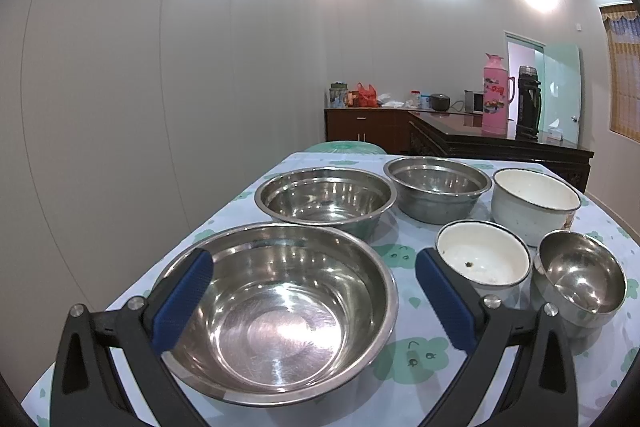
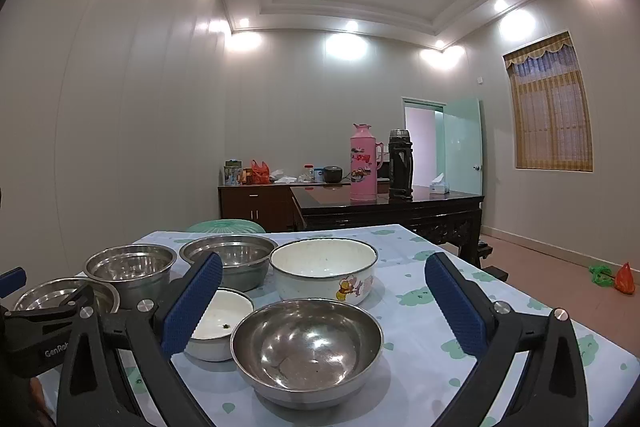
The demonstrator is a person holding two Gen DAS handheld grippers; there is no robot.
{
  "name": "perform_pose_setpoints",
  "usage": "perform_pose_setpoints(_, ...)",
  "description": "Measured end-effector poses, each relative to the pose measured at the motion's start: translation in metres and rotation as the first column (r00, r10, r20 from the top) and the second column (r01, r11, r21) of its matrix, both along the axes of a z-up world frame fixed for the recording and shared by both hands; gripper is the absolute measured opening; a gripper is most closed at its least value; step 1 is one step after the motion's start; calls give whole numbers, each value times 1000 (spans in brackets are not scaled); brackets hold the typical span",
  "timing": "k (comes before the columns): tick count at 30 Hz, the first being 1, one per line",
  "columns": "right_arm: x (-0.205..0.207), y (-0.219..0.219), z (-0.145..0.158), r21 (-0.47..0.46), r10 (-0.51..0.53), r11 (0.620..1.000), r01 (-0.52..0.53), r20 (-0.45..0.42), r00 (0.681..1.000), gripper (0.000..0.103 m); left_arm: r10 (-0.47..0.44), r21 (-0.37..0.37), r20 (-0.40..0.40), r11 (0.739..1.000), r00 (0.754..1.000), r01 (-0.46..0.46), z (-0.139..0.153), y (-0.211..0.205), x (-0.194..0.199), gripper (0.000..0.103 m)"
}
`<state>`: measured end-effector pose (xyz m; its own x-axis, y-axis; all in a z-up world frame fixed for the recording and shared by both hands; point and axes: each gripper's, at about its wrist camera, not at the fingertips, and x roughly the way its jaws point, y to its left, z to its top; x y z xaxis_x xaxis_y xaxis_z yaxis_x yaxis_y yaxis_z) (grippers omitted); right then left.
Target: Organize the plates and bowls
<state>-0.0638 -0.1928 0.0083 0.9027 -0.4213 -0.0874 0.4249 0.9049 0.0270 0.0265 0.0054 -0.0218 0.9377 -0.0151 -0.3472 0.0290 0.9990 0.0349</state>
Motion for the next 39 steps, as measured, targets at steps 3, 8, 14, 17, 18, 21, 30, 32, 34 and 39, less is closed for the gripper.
perform_pose_setpoints(3, 0, 0, 0, 0, -2, 1000, 2, 0, 1000, 102, 0, -1, 0, 1000, 1000, 0, 0, 0, 1, 103)
perform_pose_setpoints(8, -1, 1, 2, -2, -4, 1000, 4, 0, 1000, 102, 0, -2, -1, 1000, 1000, 0, 0, 0, 1, 103)
perform_pose_setpoints(14, -2, 0, 3, -4, -1, 1000, 1, 3, 1000, 102, 1, -3, -2, 1000, 1000, -1, 0, 1, 2, 103)
perform_pose_setpoints(17, -2, 1, 3, -7, 1, 1000, -1, 5, 1000, 102, 2, -4, -3, 1000, 1000, -2, 0, 2, 2, 103)
perform_pose_setpoints(18, -2, 1, 3, -7, 2, 1000, -2, 5, 1000, 102, 3, -4, -4, 1000, 1000, -3, 0, 2, 2, 103)
perform_pose_setpoints(21, -2, 1, 3, -7, 2, 1000, -2, 4, 1000, 102, 3, -5, -4, 1000, 1000, -3, 0, 2, 3, 103)
perform_pose_setpoints(30, -1, 0, 3, -8, 2, 1000, -2, 6, 1000, 102, 3, -7, -6, 1000, 1000, -3, 0, 4, 3, 103)
perform_pose_setpoints(32, -1, 0, 3, -8, 2, 1000, -2, 6, 1000, 102, 3, -7, -6, 1000, 1000, -4, 1, 4, 3, 103)
perform_pose_setpoints(34, -1, 1, 3, -9, 2, 1000, -2, 6, 1000, 102, 3, -7, -6, 1000, 1000, -3, 0, 4, 3, 103)
perform_pose_setpoints(39, -2, 1, 4, -15, 3, 1000, -3, 10, 1000, 102, 3, -7, -6, 1000, 1000, -3, 0, 4, 4, 103)
